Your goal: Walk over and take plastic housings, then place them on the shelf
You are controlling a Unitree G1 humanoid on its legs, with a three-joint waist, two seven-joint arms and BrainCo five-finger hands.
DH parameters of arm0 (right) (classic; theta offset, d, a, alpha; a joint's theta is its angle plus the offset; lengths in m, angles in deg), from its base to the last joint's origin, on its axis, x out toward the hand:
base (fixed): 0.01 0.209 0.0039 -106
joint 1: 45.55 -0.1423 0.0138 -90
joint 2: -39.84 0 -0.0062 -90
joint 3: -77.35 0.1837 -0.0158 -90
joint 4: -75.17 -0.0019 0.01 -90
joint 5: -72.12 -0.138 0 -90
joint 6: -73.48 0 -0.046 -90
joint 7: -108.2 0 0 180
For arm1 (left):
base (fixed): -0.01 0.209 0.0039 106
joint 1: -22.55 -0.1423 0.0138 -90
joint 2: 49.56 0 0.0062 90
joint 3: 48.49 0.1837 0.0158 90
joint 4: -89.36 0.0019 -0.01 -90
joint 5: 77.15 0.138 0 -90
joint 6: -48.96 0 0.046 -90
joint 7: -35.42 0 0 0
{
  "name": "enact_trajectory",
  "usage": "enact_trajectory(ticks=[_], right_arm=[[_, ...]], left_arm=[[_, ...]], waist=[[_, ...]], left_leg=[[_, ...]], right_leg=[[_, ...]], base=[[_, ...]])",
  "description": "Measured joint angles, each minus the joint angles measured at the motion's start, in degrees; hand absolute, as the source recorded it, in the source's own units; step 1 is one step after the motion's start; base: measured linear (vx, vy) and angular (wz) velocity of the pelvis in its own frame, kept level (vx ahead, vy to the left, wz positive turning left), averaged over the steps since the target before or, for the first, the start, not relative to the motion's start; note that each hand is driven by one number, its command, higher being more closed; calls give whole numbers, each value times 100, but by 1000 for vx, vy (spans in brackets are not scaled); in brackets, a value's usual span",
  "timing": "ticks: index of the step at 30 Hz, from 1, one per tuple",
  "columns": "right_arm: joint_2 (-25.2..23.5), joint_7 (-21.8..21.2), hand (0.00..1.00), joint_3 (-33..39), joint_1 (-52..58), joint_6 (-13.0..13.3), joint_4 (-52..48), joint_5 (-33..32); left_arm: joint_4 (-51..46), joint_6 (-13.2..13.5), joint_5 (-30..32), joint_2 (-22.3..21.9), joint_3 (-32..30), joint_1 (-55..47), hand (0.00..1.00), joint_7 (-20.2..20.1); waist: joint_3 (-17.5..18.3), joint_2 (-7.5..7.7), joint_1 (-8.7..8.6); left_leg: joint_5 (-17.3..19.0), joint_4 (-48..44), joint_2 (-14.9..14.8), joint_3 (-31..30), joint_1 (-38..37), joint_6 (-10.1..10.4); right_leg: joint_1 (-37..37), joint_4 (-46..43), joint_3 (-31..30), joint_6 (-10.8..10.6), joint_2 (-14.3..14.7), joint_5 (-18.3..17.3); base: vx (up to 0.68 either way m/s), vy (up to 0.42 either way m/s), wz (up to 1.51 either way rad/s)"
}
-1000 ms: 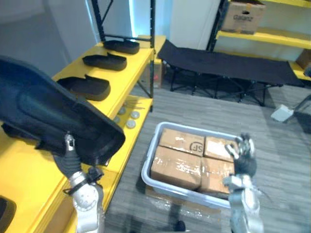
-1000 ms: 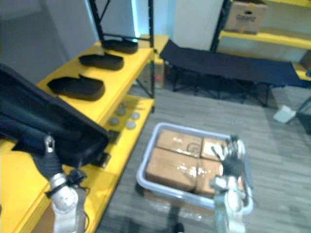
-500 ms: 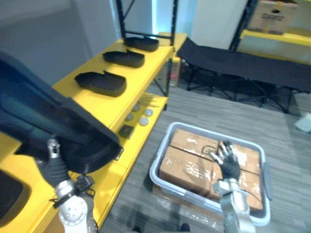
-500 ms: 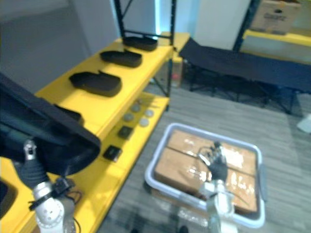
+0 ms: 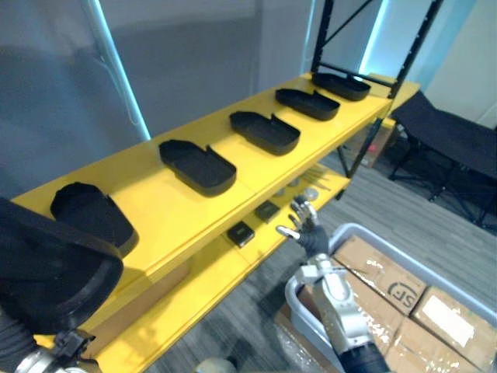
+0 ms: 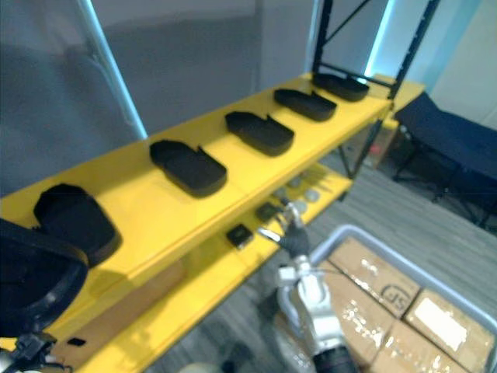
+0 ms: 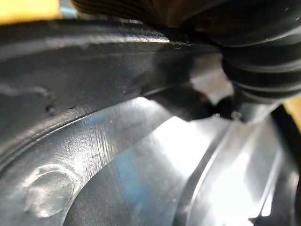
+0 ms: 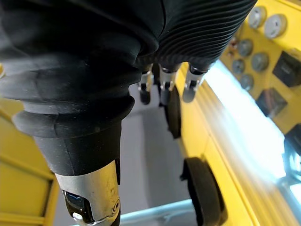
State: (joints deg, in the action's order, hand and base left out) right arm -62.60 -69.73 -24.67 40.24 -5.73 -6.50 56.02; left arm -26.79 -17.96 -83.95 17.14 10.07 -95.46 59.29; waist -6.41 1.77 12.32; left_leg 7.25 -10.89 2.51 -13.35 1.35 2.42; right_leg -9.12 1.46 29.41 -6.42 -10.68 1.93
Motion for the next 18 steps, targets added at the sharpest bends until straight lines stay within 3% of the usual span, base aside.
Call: enact_trajectory(ticks=[6,8,9,10,13,18], right_arm=[[130,-76,0,96,103,-175,0,9],[163,-69,0,252,257,-230,-88,59],[309,-62,0,358,362,-254,-192,132],[364,-53,0,420,406,-280,-231,144],[366,-72,0,501,515,-316,-355,166],[175,-145,0,547,732,-309,-593,335]], left_arm=[[-2,0,-232,17,133,59,100,-343],[-1,1,-371,59,226,142,100,-581],[-3,25,-591,67,410,161,100,-809],[-3,24,-689,69,526,160,100,-902],[-185,23,-669,71,730,141,100,-943],[-453,-7,-562,188,1044,177,100,-1061]], waist=[[-102,18,-97],[-206,-25,-249],[-274,-75,-351],[-325,-155,-358],[-391,-194,-368],[-444,10,-425]], left_leg=[[152,-178,23,-148,70,115],[225,-94,-419,958,83,11],[15,-79,-656,1652,81,52],[-116,-41,-700,1818,80,97],[-255,101,-519,1873,71,61],[-253,196,-359,1978,-44,40]], right_leg=[[-250,-120,355,-26,5,-161],[-455,-201,718,-41,-48,-184],[-505,-427,950,-142,-190,-346],[-500,-549,1001,-180,-277,-403],[-384,-644,981,-209,-457,-404],[-383,-650,893,-237,-632,-379]], base=[[17,15,29],[-4,7,104],[1,76,90],[8,113,67],[32,139,11],[76,107,-5]])
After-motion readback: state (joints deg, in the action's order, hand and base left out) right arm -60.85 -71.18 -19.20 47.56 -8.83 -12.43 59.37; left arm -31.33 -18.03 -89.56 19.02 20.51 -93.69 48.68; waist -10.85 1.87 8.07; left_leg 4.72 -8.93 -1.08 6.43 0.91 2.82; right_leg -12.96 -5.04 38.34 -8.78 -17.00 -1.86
